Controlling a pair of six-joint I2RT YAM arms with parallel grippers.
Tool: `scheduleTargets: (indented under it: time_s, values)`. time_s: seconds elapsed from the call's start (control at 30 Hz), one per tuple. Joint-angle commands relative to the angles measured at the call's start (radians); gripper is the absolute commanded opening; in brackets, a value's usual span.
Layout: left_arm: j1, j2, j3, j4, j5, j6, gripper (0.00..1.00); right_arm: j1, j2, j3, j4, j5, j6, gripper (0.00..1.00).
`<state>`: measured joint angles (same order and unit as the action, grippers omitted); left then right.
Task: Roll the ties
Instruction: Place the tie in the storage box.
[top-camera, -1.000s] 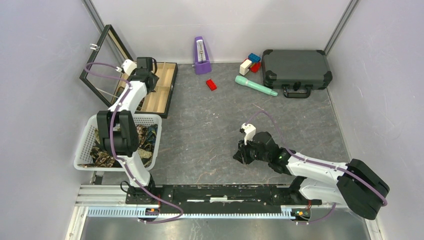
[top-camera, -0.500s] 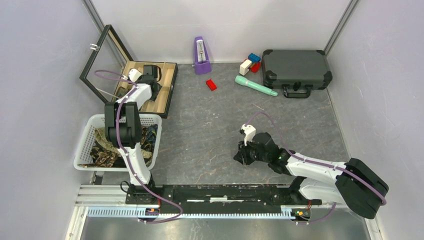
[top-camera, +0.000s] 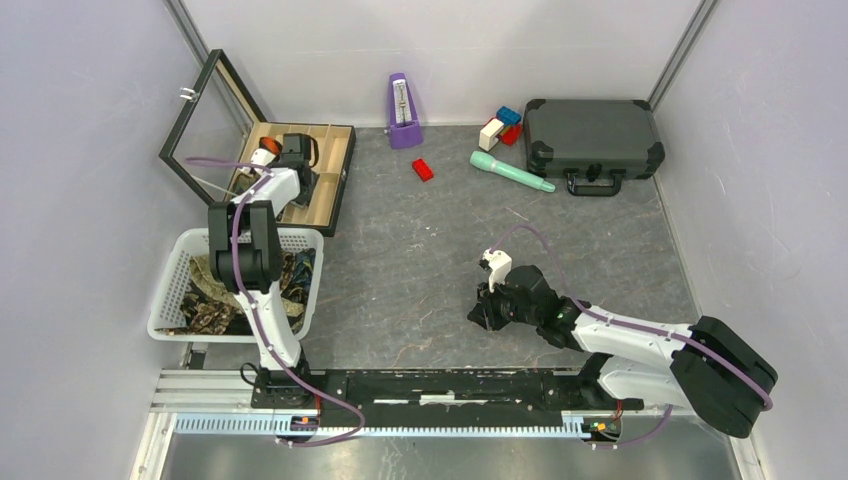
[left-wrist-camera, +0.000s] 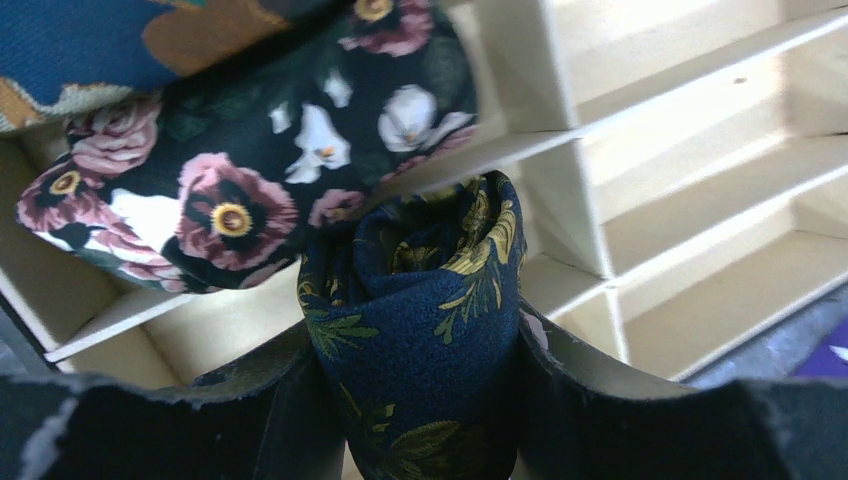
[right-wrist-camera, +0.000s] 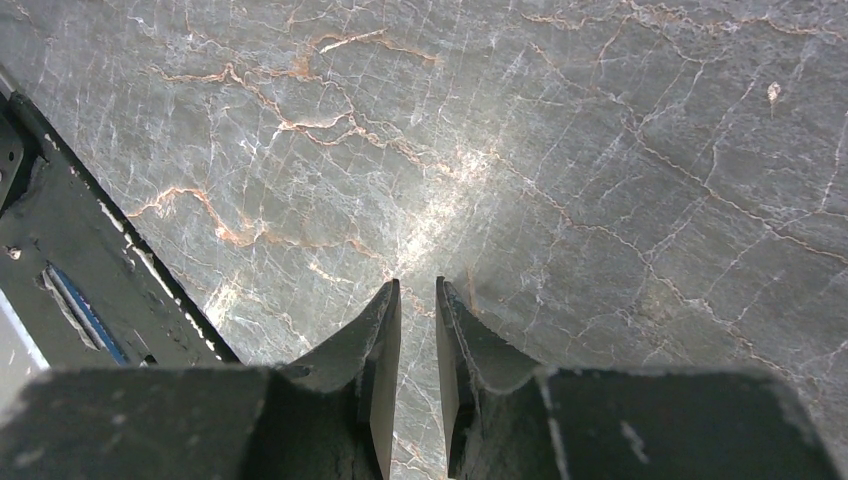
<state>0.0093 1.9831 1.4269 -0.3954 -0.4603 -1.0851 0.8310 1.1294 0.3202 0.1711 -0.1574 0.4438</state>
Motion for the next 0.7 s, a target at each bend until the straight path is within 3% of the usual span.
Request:
scheduleTargets:
  time_s: [0.0, 0.33, 0.53, 0.67]
  values:
    - [0.024, 0.069, -0.007, -0.176, -0.039, -0.067, 0.02, -0.003, -0.009, -0.004, 0.039, -0.016, -0.006, 0.25]
    - [0.043, 0.092, -0.006, -0.198, 0.014, -0.072, 0.03, -0.003, 0.02, 0.012, 0.056, -0.036, -0.003, 0.25]
    - [0.045, 0.061, -0.011, -0.193, 0.013, -0.066, 0.49, -0.003, 0.011, 0.02, 0.044, -0.035, -0.004, 0.25]
    - [0.046, 0.024, -0.002, -0.206, -0.001, -0.057, 0.65, -0.003, 0.004, 0.028, 0.037, -0.033, -0.006, 0.25]
